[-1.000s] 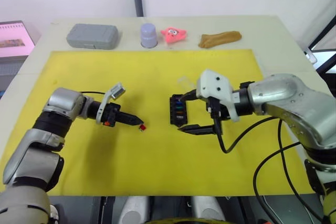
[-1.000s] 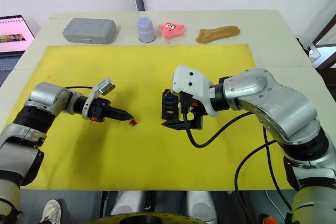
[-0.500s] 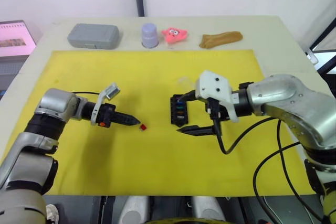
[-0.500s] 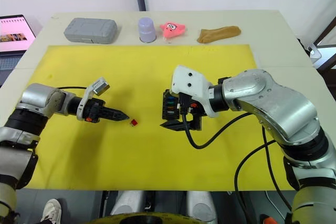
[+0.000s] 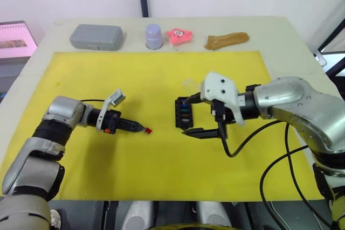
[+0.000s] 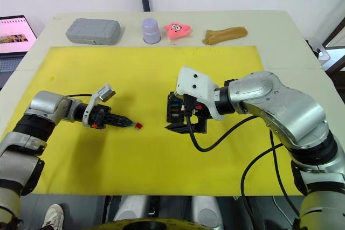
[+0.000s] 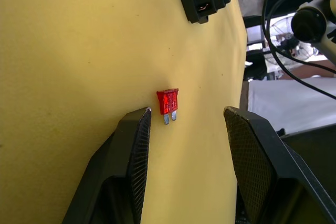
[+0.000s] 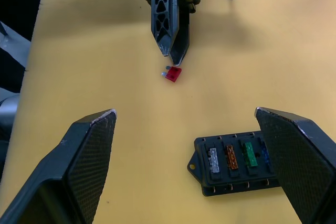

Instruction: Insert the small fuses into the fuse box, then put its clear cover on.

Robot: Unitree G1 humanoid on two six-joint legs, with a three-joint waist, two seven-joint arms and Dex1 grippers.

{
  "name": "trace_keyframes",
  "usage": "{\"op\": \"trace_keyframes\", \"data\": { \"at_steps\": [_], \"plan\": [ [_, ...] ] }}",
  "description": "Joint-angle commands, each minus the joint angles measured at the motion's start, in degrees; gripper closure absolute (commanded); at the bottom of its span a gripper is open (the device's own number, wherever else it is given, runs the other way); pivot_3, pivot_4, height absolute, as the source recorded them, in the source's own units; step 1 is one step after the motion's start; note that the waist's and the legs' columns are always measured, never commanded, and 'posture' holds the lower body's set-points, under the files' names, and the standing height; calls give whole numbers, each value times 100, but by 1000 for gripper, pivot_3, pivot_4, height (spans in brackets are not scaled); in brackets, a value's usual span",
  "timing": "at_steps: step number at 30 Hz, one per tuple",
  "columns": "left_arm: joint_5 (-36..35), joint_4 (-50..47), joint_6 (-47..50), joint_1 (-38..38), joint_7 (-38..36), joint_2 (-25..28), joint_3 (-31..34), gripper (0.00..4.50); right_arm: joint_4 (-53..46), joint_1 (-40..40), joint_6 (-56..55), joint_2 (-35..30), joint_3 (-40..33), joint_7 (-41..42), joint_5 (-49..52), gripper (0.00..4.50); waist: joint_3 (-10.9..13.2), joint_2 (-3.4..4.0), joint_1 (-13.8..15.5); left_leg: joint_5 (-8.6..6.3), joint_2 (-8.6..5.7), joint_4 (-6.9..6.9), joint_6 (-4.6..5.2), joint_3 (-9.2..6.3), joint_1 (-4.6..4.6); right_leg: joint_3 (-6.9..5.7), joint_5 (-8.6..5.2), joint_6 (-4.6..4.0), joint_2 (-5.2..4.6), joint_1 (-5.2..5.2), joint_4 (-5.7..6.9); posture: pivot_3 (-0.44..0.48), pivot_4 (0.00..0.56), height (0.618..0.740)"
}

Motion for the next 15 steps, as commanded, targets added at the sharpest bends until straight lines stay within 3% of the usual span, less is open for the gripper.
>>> {"op": "trace_keyframes", "data": {
  "at_steps": [1,5,15],
  "plan": [
    [113,13,-176,-9,-117,-9,-164,2179,-170,-97,-25,-54,-177,-43,57,0,0,0,0,0,0,0,0,0,0,0,0,0,0,0,0,0,150,740],
    [3,-158,-307,113,-169,10,-374,2179,-160,-117,-25,-51,-169,-74,76,0,0,0,4,0,0,0,0,0,0,0,0,0,-2,0,-1,0,150,740],
    [123,503,-786,-58,-169,-321,-434,2179,-178,-113,19,-73,-182,-146,109,0,-4,3,46,-2,-9,1,4,-5,7,-1,0,0,-7,14,-3,0,150,740]
  ]
}}
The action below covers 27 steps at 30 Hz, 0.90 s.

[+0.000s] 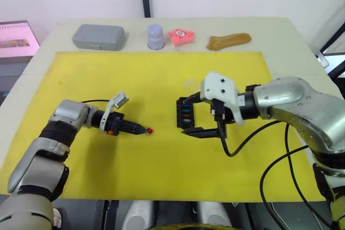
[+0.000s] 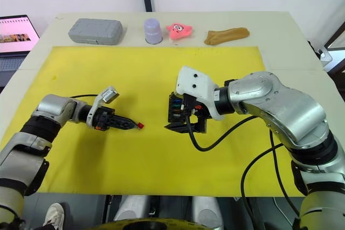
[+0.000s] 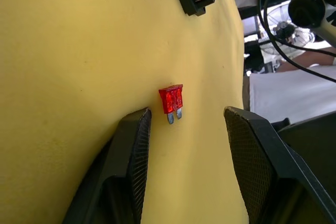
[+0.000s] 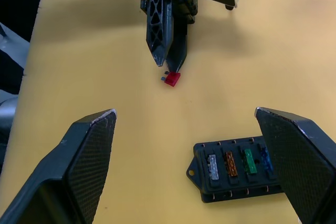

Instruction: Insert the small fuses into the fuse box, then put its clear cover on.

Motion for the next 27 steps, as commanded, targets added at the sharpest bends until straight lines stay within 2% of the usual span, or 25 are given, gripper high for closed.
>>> {"op": "trace_keyframes", "data": {
  "at_steps": [1,10,13,16,27],
  "plan": [
    [83,167,-96,-43,-4,-141,-201,2179,-180,-114,8,-65,-179,-25,69,0,0,0,5,-2,-1,0,4,-2,0,-1,0,0,-1,2,0,0,150,740],
    [-72,46,-48,-133,-4,-238,-256,2179,-191,-112,-5,-87,-174,-47,62,0,-1,2,34,-1,-10,2,2,-12,0,-4,0,0,-6,8,-2,0,150,740],
    [-76,33,-52,-125,-4,-253,-251,2967,-199,-105,-11,-83,-163,-62,56,0,-1,2,37,1,-11,2,0,-14,0,-4,0,0,-6,8,-3,0,150,740],
    [-64,22,-95,-115,-4,-261,-273,4430,-196,-107,-16,-78,-150,-73,49,0,-1,2,28,2,-11,2,-2,-14,-1,-4,0,0,-6,8,-4,0,150,740],
    [177,88,-362,-62,-4,-288,-347,4478,-190,-130,-31,-50,-92,-93,15,0,-2,3,21,3,-11,2,5,-17,0,-4,0,0,-6,9,-3,0,150,740]
  ]
}}
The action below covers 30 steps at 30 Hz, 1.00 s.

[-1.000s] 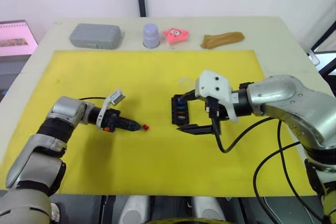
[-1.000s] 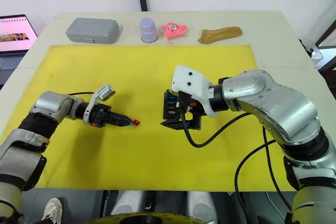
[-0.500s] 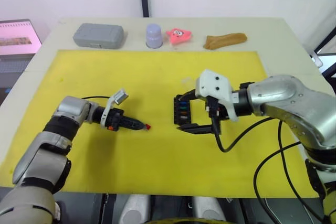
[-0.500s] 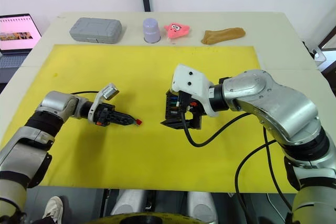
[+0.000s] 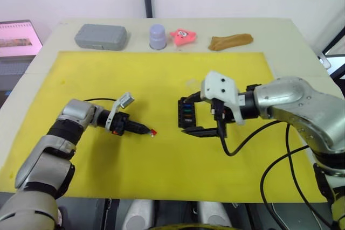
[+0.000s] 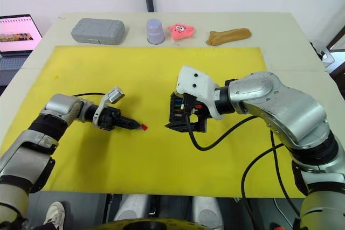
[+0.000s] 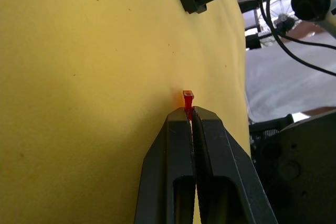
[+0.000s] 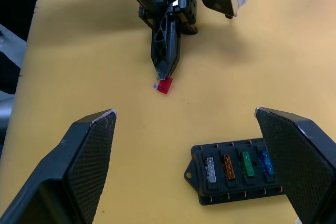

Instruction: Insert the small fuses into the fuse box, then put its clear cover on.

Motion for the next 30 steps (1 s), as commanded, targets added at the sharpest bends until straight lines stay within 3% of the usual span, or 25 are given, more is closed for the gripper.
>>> {"op": "trace_keyframes", "data": {
  "at_steps": [1,15,24,30],
  "plan": [
    [101,-24,-109,53,-6,-115,-134,4478,-183,-129,-37,-28,-90,-21,15,0,0,0,0,0,0,0,1,0,0,0,0,0,0,0,0,0,150,740],
    [254,-296,-184,204,4,-18,234,4478,-167,-44,-65,-33,-96,-37,-2,0,0,0,-5,1,-2,0,5,-2,0,0,0,0,-1,2,0,0,150,740],
    [-419,-1943,433,643,314,368,1168,4478,-33,5,260,65,-330,-127,326,0,2,-3,-44,4,7,-3,0,-2,-6,1,0,0,0,-7,-1,0,150,740],
    [-984,-2696,707,364,750,311,1928,4478,602,-393,1165,524,-958,-355,1107,0,3,-5,-57,4,14,-3,0,-1,-6,3,0,0,0,-10,0,0,150,740]
  ]
}}
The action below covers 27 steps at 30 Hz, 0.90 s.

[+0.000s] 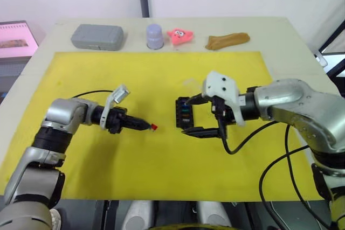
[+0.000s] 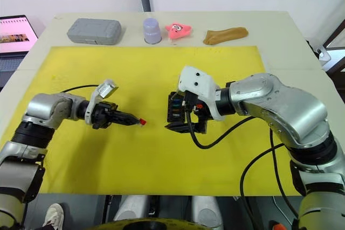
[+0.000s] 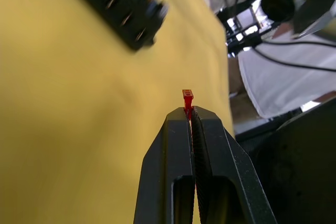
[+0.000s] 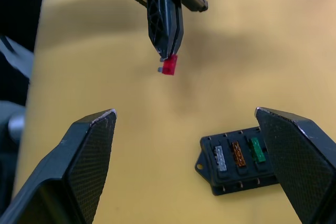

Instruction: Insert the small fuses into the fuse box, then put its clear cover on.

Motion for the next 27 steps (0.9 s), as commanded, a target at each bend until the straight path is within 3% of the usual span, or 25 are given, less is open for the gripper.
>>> {"op": "trace_keyframes", "data": {
  "at_steps": [1,14,15,18,27],
  "plan": [
    [-372,-448,-8,-315,222,-56,516,4478,326,-415,587,181,-636,-111,573,0,0,-1,4,0,0,0,0,0,0,0,0,0,0,0,0,0,150,740],
    [-632,-846,-603,-1026,670,-524,764,4478,1359,-1266,1882,892,-1535,-791,1386,0,0,0,-17,2,1,-4,-3,6,-1,0,0,0,1,-5,-2,0,150,740],
    [-637,-834,-637,-1056,695,-556,759,4500,1369,-1283,1925,960,-1544,-854,1394,565,0,0,-22,2,2,-5,-3,7,-2,1,0,0,1,-7,-1,0,150,740],
    [-647,-794,-696,-1111,742,-616,742,4500,1399,-1285,2055,1114,-1566,-1012,1402,1710,0,0,-15,2,3,-5,-5,8,-4,2,0,0,2,-10,1,0,150,740],
    [-662,-760,-760,-1174,790,-674,708,4500,1526,-1318,2118,1350,-1638,-1258,1506,1710,0,0,-19,3,1,-5,-5,10,-4,2,0,1,4,-11,1,0,150,740]
  ]
}}
